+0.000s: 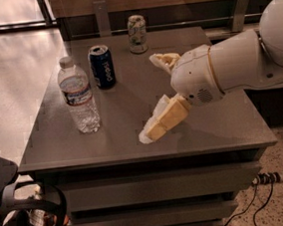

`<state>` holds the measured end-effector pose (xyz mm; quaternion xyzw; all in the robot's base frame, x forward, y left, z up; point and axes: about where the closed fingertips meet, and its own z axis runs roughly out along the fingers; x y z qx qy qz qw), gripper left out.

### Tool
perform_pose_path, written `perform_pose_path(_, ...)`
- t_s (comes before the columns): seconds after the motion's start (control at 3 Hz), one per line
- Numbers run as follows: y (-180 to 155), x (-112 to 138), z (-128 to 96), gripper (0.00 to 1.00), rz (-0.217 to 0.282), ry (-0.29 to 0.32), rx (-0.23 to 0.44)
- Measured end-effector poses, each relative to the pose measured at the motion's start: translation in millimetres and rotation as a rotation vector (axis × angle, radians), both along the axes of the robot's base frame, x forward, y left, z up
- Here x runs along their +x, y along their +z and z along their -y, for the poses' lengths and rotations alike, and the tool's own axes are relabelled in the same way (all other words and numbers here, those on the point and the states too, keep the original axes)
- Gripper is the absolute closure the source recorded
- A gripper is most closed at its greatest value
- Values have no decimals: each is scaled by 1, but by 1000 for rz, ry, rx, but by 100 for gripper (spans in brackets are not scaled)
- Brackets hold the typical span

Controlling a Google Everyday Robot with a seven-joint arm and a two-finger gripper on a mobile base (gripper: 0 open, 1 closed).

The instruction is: Pick water bottle

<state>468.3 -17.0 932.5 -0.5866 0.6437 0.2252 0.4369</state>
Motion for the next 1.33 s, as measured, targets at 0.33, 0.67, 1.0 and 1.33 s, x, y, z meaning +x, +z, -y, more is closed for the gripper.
perform_pose_path(0.33,-3,17,-36,0,8,-1,70)
perform_pose_path(0.67,-3,17,-36,0,8,-1,69)
perform_pose_path(1.0,-8,27,-46,0,10,-39,106)
perform_pose_path(1.33,-17,39,-62,0,11,-87,152)
